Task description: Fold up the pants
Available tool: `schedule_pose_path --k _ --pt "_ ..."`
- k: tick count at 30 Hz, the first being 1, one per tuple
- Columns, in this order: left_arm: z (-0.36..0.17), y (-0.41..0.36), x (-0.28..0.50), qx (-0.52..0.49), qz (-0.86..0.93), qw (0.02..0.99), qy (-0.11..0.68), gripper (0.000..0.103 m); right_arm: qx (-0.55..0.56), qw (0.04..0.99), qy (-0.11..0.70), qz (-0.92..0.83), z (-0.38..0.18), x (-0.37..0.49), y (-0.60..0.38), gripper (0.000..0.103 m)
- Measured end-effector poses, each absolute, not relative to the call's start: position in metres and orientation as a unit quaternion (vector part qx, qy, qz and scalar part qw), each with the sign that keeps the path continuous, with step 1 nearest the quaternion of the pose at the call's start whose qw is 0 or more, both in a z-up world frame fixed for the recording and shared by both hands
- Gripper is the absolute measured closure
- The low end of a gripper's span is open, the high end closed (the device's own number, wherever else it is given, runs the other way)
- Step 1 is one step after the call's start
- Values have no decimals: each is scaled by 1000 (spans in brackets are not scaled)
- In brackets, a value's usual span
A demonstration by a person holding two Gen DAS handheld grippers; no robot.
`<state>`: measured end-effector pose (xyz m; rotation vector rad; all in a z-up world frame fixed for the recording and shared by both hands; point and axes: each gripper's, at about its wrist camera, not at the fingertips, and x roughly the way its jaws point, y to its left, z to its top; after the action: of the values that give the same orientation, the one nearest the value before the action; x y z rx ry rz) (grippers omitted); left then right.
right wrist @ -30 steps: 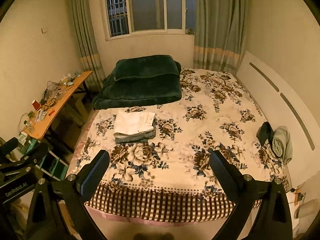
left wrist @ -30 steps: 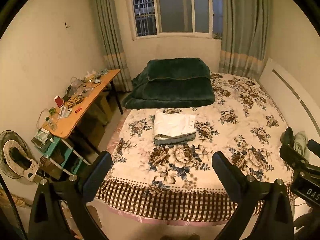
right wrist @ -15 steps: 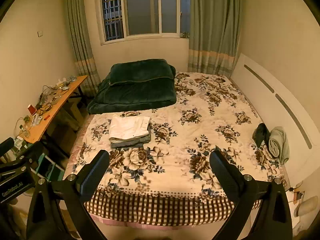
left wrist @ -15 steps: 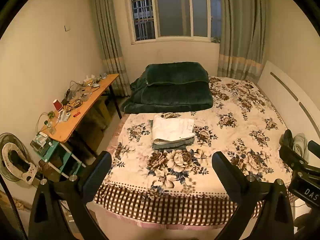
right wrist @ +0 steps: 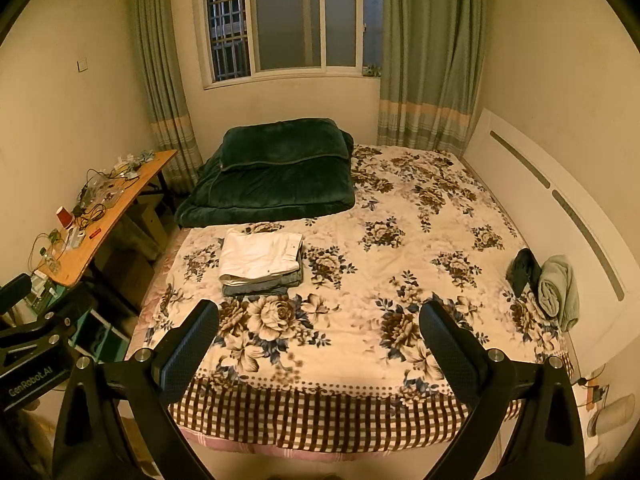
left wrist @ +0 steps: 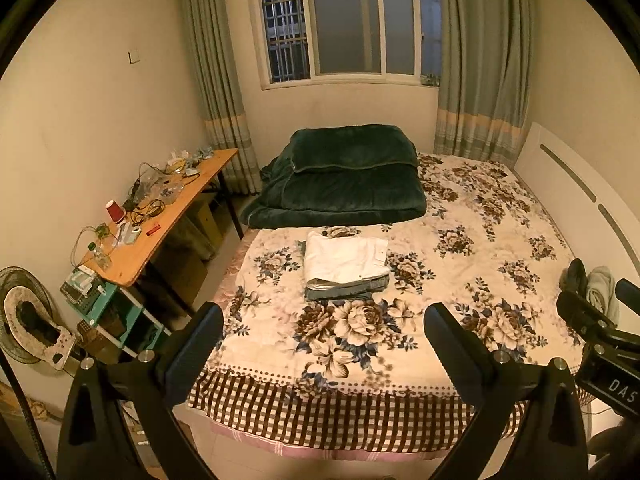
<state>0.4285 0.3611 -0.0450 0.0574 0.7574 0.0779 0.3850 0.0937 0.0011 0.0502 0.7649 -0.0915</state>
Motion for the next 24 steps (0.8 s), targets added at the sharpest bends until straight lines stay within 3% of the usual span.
schedule_pose_path --k 24 --pt "-43 365 433 25 36 930 364 0 24 927 371 -56 -1 387 100 1"
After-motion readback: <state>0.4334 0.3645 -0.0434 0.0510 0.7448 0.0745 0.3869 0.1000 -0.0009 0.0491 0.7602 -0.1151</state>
